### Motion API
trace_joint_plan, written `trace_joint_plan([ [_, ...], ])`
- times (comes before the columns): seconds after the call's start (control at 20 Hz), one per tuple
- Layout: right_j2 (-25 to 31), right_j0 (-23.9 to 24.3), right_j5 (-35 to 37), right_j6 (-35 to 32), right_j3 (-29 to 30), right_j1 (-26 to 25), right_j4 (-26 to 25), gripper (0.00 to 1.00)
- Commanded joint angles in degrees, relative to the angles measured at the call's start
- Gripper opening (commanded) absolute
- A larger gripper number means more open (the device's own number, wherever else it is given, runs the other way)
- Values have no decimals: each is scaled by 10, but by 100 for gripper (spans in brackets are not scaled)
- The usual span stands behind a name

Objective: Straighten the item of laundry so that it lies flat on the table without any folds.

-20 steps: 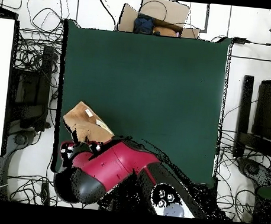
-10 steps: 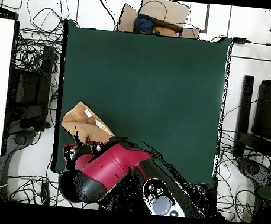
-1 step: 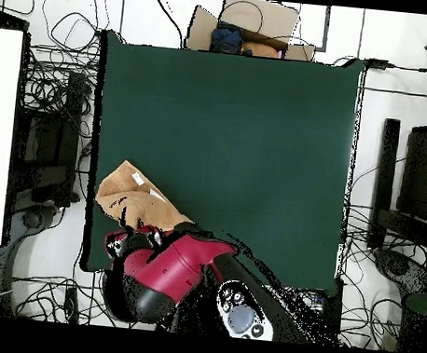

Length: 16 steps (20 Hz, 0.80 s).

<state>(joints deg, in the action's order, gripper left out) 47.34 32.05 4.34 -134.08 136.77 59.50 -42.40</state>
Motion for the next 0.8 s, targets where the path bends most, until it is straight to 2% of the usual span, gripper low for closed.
trace_joint_plan([
  [0.05,-101,-24,-47,-33,-28,-60,-65,0],
  [0.35,-93,-6,-59,-14,-21,-82,-75,0],
  [0.8,55,109,8,31,20,-70,-6,0],
])
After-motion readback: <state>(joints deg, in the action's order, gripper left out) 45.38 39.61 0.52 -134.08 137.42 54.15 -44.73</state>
